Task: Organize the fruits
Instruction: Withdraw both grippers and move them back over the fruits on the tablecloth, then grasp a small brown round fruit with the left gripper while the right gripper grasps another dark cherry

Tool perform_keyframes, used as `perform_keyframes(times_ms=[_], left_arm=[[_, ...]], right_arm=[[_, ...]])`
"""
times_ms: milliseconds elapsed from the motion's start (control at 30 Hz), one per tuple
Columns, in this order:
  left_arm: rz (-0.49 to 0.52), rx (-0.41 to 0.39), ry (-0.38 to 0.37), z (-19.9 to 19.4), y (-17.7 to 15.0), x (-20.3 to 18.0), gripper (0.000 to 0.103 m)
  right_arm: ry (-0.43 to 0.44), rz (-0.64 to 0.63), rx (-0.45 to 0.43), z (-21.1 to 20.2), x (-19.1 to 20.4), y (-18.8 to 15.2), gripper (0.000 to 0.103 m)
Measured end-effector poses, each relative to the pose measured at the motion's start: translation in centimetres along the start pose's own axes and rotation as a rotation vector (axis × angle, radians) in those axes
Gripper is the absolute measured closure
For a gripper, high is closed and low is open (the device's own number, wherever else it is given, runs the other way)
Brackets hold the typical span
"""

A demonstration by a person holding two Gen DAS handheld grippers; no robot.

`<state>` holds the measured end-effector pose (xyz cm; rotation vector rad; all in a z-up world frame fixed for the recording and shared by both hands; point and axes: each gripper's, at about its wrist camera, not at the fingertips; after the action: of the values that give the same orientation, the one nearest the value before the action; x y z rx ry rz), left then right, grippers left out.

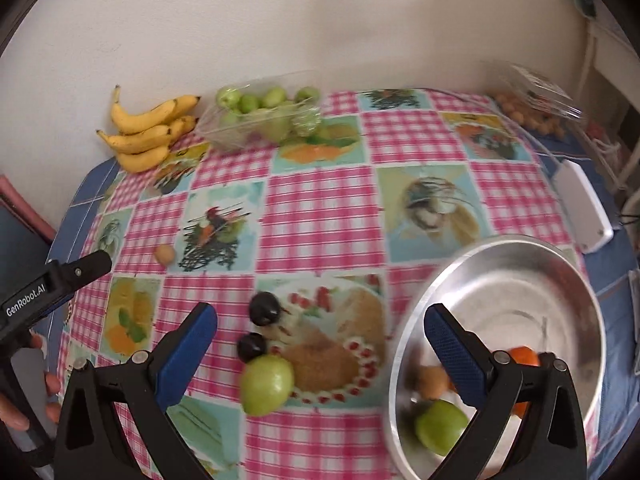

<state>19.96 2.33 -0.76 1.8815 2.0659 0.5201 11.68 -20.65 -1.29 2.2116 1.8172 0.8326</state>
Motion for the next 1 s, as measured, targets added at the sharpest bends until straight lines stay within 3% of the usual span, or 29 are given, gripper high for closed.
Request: perform_keyframes(times_ms=[333, 633, 767, 900, 1000], left_arm=[[0.011, -0.048, -0.014, 0.0, 0.9, -0.2, 0.000], [0.000, 0.011, -0.035, 2.0, 1.2, -0.9, 0.002], [0.006, 0.029, -0.049, 3.3, 1.5, -1.4, 0.012], [0.023, 0.040, -0.048, 4.6, 1.8, -1.8, 0.021], [0.039, 0.048, -0.045, 5.6, 1.9, -2.2, 0.026]], right_arm=[[0.063, 0.024, 0.032, 2.7, 1.2, 0.1, 0.001], [0.090, 0.050, 0.075, 4.6, 1.2, 0.1, 0.008], [0.086, 0.054, 0.093, 5.5, 1.2, 0.3, 0.035], [0.092, 0.055, 0.110, 6.3, 1.2, 0.5, 0.036], [0.085, 0.048, 0.126, 6.8, 1.4, 0.7, 0.048]])
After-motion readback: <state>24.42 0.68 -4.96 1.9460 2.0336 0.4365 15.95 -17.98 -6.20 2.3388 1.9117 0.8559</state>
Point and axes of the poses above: each gripper's, at about its wrist camera, not at the fingertips, and z roughly the way its jaws point, x to its left, y to its top, and after that the axes turned 13 degrees about y, right-handed
